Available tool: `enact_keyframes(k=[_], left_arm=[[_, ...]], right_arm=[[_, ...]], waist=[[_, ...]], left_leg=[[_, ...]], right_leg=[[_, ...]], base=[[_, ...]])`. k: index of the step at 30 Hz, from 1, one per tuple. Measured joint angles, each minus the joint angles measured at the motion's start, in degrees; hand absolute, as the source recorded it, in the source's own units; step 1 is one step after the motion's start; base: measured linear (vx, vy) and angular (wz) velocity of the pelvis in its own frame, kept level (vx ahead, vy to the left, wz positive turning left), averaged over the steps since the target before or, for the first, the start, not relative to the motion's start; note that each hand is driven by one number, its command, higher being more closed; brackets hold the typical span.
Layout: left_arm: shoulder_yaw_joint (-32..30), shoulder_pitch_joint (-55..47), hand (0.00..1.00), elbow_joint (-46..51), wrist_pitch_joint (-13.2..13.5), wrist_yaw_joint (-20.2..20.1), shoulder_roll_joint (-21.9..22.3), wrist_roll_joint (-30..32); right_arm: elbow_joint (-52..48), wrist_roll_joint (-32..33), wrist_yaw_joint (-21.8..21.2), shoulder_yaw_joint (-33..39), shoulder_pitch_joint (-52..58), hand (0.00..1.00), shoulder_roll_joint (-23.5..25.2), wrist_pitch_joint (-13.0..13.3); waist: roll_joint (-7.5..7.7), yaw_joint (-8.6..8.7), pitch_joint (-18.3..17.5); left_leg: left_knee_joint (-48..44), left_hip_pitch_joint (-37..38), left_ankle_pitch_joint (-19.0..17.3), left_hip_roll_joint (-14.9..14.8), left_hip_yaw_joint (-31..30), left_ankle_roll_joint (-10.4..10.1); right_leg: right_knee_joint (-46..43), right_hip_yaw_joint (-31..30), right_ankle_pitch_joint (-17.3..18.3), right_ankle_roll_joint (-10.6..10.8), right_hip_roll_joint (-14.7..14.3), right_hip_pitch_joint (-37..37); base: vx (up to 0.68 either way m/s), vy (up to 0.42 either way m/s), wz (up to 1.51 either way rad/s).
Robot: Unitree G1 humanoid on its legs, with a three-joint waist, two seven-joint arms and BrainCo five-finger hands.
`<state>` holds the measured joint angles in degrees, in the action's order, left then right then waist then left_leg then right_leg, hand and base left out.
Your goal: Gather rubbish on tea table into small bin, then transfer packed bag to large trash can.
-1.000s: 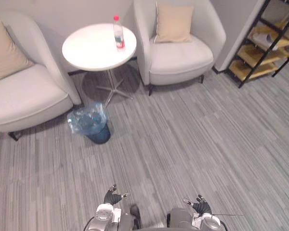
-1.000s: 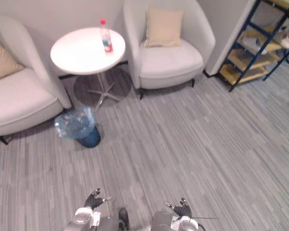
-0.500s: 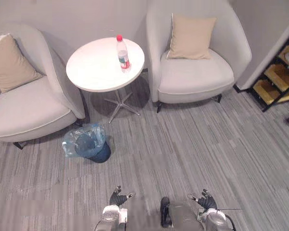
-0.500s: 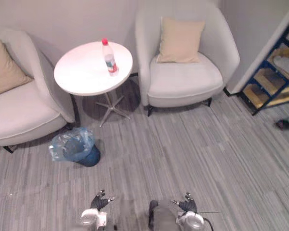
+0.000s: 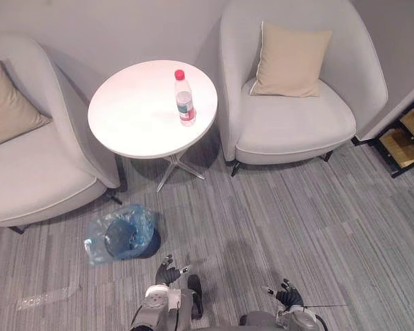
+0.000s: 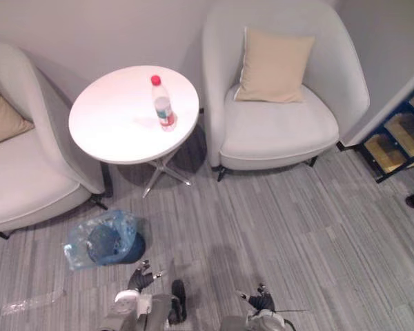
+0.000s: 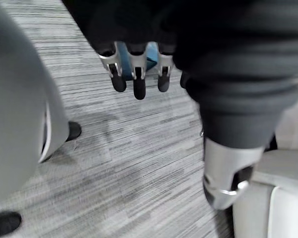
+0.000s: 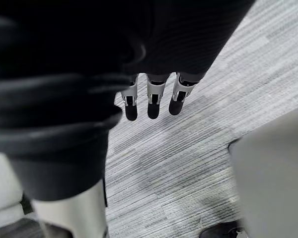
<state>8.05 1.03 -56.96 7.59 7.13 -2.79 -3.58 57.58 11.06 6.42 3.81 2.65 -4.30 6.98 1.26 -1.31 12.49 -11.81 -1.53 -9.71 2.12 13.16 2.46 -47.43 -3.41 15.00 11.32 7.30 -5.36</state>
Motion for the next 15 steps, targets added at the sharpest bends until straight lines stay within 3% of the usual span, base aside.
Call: enact_keyframes(k=[2,3,4,8,9,10,12,15], left_arm=[[0.47,-0.09,0.0,-0.97,-0.6,-0.07,-0.73,0.04],[0.46,-0.23,0.0,-1.3,-0.77,-0.04,-1.25,0.04],[0.46,-0.23,0.0,-1.31,-0.77,-0.06,-1.52,0.06],[0.18,-0.73,0.0,-1.2,-0.76,-0.19,-1.39,0.14],[-0.02,-1.33,0.0,-1.22,-0.72,-0.2,-1.57,0.18],[-0.26,-1.69,0.0,-1.22,-0.65,-0.28,-2.02,0.21],[-0.75,-1.03,0.0,-2.31,-0.68,-0.77,-0.4,1.04],[-2.64,-0.77,0.0,-2.66,-0.65,-1.26,2.06,2.19]], right_arm=[[-0.43,-0.06,-0.35,-0.06,-0.08,0.0,-0.03,0.02],[-0.48,-0.58,-0.62,-0.17,-0.37,0.0,-0.09,0.14],[-0.62,-1.12,-0.81,-0.12,-0.5,0.0,-0.09,0.31],[-2.09,-1.16,-0.9,0.0,-0.68,0.0,-0.4,0.45],[-2.24,-1.2,-0.88,-0.04,-0.7,0.0,-0.44,0.47],[-1.94,-1.25,-1.06,-0.03,-0.32,0.0,-0.09,0.45],[-1.67,-1.65,-0.97,0.67,-0.79,0.0,-1.03,0.33],[-1.53,-1.58,-1.04,1.83,-0.77,0.0,-1.04,0.34]], waist=[[-0.18,0.63,-0.13],[-0.32,1.18,-0.21],[-0.33,1.28,-0.22],[-1.44,1.99,0.28],[-1.28,2.17,0.18],[0.37,2.17,-0.36],[-2.44,1.99,-0.4],[-3.36,2.65,-0.49]], left_leg=[[2.13,4.09,-0.7,0.13,-1.09,0.07],[4.45,6.95,-0.69,0.01,-2.14,0.07],[5.5,8.4,-0.7,-0.27,-2.97,0.06],[5.41,11.23,-1.02,-3.76,-5.61,-0.49],[4.76,12.22,-2.55,-5.28,-6.42,-2.9],[3.66,12.53,-4.42,-4.9,-7.6,-5.41],[1.1,11.92,-6.06,-7.77,-10.23,-6.15],[-2.64,11.3,-4.52,-8.88,-12.44,-8.02]], right_leg=[[-5.05,3.07,1.65,-2.9,0.59,-2.2],[-4.9,6.3,3.11,-5.41,1.25,-4.16],[-2.9,7.74,4.35,-6.56,1.52,-5.94],[11.32,7.61,3.65,-7.96,-1.02,-10.39],[19.57,5.07,-0.92,-7.98,-2.79,-10.99],[26.05,2.66,-10.03,-7.69,-2.74,-10.33],[22.88,4.19,-8.54,-9.97,-4.91,-9.7],[21.4,7.49,-4.62,-11.27,-4.49,-7.39]], base=[[0.36,0.061,0.28],[0.44,0.002,0.45],[0.42,-0.064,0.47],[0.34,-0.169,0.38],[0.45,-0.328,0.49],[0.46,-0.331,0.45],[0.31,-0.214,0.28],[0.29,-0.233,0.48]])
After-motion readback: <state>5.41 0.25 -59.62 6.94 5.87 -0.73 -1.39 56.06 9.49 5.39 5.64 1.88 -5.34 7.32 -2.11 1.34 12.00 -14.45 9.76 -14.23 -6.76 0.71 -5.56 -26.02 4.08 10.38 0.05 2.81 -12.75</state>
